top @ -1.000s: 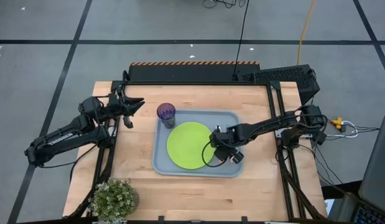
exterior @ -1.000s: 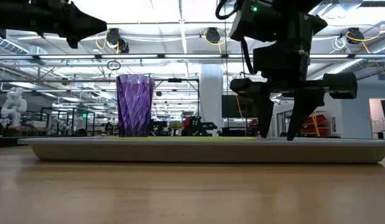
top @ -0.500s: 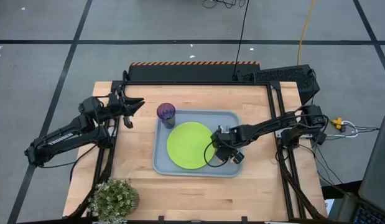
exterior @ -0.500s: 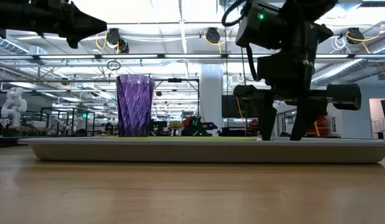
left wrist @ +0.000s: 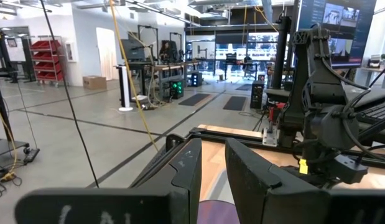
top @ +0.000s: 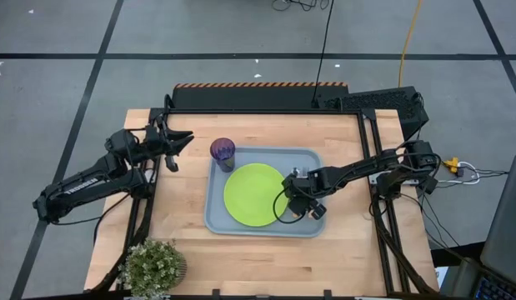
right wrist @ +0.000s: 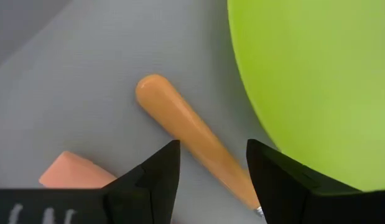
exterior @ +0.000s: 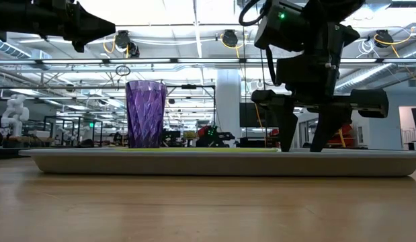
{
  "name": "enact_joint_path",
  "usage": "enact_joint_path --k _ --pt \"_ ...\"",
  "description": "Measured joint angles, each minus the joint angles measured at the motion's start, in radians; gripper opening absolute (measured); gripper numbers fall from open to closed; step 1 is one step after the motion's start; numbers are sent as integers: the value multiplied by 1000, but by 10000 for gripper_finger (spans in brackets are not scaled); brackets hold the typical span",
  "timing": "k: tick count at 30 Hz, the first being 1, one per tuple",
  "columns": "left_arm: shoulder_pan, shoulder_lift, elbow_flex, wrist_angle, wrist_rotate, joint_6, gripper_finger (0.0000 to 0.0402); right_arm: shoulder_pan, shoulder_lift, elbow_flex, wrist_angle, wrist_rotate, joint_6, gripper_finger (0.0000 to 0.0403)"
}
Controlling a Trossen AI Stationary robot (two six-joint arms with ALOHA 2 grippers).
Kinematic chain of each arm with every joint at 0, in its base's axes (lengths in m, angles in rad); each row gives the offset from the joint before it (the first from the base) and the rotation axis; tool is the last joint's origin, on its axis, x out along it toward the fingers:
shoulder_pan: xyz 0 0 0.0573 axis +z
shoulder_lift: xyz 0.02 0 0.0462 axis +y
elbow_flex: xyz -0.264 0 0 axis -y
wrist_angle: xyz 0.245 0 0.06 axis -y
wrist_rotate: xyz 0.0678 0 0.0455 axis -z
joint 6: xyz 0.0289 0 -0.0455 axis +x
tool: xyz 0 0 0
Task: Pick and place plate/cup/fork/spoon on tray
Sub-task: Adjust the orange spoon and gray serving tray
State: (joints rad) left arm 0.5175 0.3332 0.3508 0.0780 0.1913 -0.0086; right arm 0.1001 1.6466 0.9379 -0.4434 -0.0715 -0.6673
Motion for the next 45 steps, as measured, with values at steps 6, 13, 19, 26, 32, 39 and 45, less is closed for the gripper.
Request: enact_joint_path --k 6,13,19,26,32,39,45 --pt "0 0 0 0 0 0 76 0 0 0 -20 0 19 176" --pt "0 0 0 0 0 0 76 8 -95 39 -110 98 93 176" --pt "0 0 0 0 0 0 76 46 -229 104 -189 126 404 176" --pt "0 0 0 11 0 16 76 60 -398 103 -259 140 857 176" --pt "0 -8 1 27 18 55 76 34 -584 103 -214 309 831 154" --pt "0 -8 86 -136 24 57 76 -17 -745 103 -262 306 838 26" --pt "0 -8 185 -329 105 60 76 -22 -793 95 -318 257 842 14"
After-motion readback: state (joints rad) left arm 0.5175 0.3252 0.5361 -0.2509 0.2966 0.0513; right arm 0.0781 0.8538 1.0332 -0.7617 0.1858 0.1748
